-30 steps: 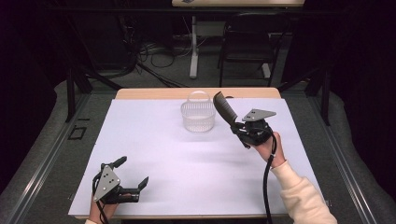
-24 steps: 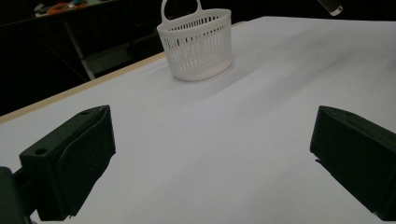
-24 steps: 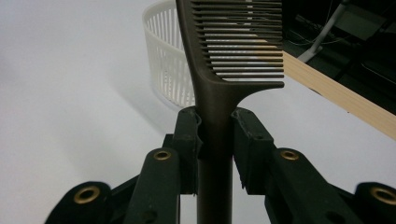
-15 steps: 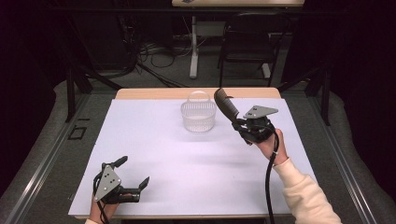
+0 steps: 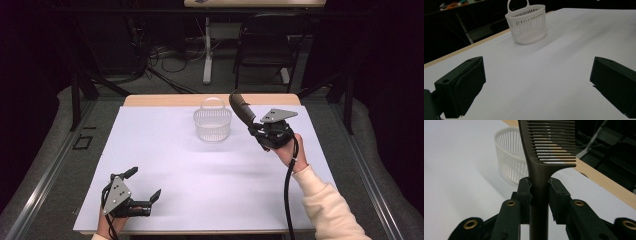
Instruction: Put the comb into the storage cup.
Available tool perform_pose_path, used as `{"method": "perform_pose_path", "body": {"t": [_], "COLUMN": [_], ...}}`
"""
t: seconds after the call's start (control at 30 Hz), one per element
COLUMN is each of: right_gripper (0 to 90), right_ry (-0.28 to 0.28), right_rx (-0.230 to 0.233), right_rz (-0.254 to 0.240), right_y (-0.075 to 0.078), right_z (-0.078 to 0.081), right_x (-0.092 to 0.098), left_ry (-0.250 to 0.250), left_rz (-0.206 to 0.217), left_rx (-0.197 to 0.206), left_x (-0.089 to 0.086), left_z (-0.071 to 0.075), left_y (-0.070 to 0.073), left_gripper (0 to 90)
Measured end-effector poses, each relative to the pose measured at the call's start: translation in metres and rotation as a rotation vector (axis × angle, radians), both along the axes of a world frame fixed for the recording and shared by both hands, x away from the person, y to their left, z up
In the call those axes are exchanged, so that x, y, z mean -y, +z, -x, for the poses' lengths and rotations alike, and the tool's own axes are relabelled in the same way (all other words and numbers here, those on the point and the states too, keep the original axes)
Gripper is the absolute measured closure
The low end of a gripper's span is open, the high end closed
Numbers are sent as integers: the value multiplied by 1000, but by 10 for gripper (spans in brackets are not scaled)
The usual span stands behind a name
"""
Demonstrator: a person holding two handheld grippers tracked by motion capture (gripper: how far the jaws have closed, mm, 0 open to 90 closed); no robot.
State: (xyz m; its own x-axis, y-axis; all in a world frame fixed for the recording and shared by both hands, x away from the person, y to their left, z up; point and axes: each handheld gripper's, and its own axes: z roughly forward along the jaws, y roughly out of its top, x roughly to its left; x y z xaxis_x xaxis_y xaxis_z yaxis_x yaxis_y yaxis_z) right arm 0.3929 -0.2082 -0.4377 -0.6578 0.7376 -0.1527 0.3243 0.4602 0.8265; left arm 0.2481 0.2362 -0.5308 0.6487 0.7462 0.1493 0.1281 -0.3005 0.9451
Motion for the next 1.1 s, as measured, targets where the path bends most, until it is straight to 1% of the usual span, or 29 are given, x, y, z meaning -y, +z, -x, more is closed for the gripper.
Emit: {"method": "perform_pose_path", "body": {"t": [0.1, 0.2, 0.27, 0.4, 0.5, 0.57, 0.7, 0.8, 1.0, 1.1], "right_gripper": [727, 727, 727, 728, 728, 728, 727, 727, 728, 727], "right_ry": [5, 14, 19, 26, 35, 40, 52, 57, 69, 70], "right_rx": [11, 22, 23, 26, 27, 31, 34, 36, 28, 26], "right_rz": [6, 11, 10, 20, 27, 29, 34, 30, 46, 46], "right_y": [4, 6, 7, 11, 14, 15, 17, 18, 17, 17], "right_z": [-1, -2, -3, -8, -10, -12, -15, -16, -20, -22], "right_x": [-1, -5, -7, -13, -18, -22, -28, -32, -37, -39], "left_ry": [6, 3, -2, -4, -2, -5, -6, -2, 0, -1], "left_rz": [7, 0, 0, 1, 8, 2, 2, 3, 9, 17], "left_rx": [9, 12, 7, 16, 11, 7, 15, 15, 8, 11], "left_x": [-1, 1, 1, 1, 1, 1, 1, 1, 0, 0], "left_z": [1, 1, 0, 2, 2, 2, 3, 3, 2, 3], "left_y": [1, 1, 1, 2, 2, 2, 3, 3, 2, 2], "left_gripper": [0, 0, 0, 0, 1, 1, 1, 1, 1, 0]}}
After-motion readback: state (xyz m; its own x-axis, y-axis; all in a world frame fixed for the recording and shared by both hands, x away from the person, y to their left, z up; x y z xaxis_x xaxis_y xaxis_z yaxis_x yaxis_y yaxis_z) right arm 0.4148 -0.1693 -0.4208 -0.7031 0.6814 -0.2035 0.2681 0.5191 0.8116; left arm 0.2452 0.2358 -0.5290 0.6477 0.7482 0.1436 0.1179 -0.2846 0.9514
